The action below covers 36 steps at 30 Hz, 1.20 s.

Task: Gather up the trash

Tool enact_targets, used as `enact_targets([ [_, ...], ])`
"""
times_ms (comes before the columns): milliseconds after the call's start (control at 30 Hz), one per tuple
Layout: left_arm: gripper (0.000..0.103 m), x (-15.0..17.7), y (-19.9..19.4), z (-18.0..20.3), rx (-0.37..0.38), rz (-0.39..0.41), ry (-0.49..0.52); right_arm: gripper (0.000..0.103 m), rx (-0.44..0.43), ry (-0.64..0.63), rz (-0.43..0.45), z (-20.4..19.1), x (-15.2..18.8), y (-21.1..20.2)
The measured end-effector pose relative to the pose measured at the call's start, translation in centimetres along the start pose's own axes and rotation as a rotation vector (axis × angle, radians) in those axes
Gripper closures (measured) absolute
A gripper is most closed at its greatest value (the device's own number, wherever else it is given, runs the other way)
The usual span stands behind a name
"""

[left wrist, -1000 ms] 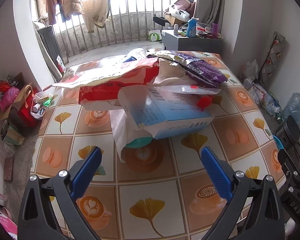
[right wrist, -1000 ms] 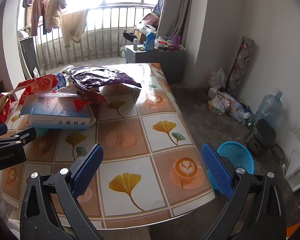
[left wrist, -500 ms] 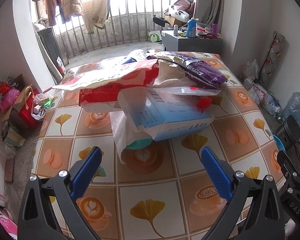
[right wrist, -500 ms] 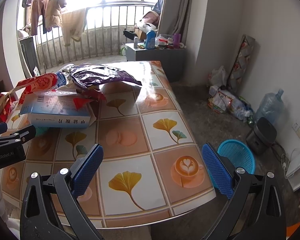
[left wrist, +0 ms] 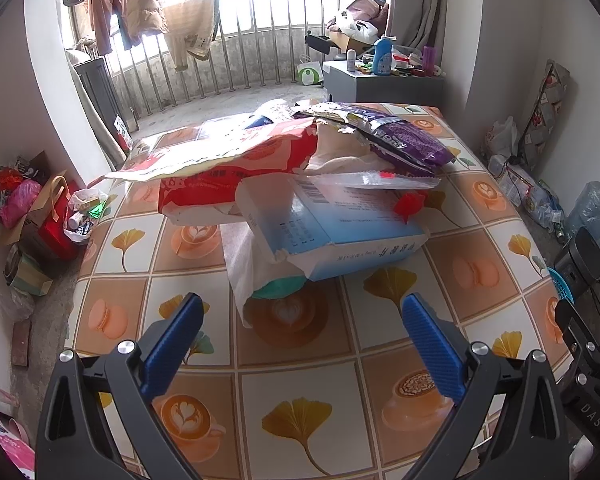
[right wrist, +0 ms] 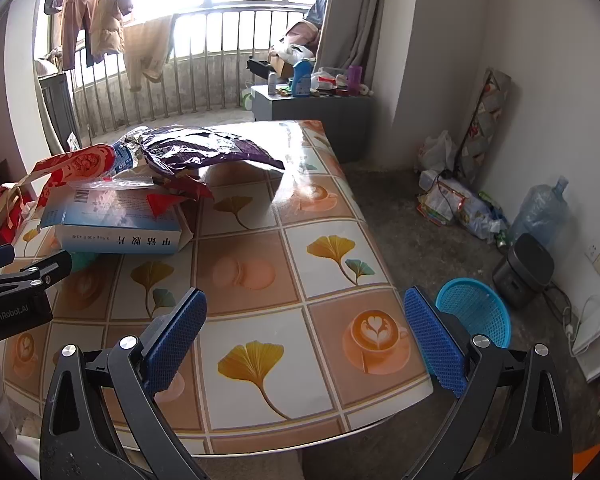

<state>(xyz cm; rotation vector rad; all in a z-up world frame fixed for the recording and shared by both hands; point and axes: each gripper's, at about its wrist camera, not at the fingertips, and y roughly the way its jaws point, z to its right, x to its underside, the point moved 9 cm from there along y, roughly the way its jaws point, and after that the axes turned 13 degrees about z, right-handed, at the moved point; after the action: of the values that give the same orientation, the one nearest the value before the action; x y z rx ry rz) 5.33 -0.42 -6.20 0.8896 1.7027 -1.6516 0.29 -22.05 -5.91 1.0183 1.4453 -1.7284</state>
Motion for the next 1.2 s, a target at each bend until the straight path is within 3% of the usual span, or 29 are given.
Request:
enact_targets([
  [1200, 0.006, 0.83, 0.10, -0.60, -0.006, -0.002, 0.008, 0.008, -0.005, 0.007, -0.005, -0.16, 0.36, 0.28],
])
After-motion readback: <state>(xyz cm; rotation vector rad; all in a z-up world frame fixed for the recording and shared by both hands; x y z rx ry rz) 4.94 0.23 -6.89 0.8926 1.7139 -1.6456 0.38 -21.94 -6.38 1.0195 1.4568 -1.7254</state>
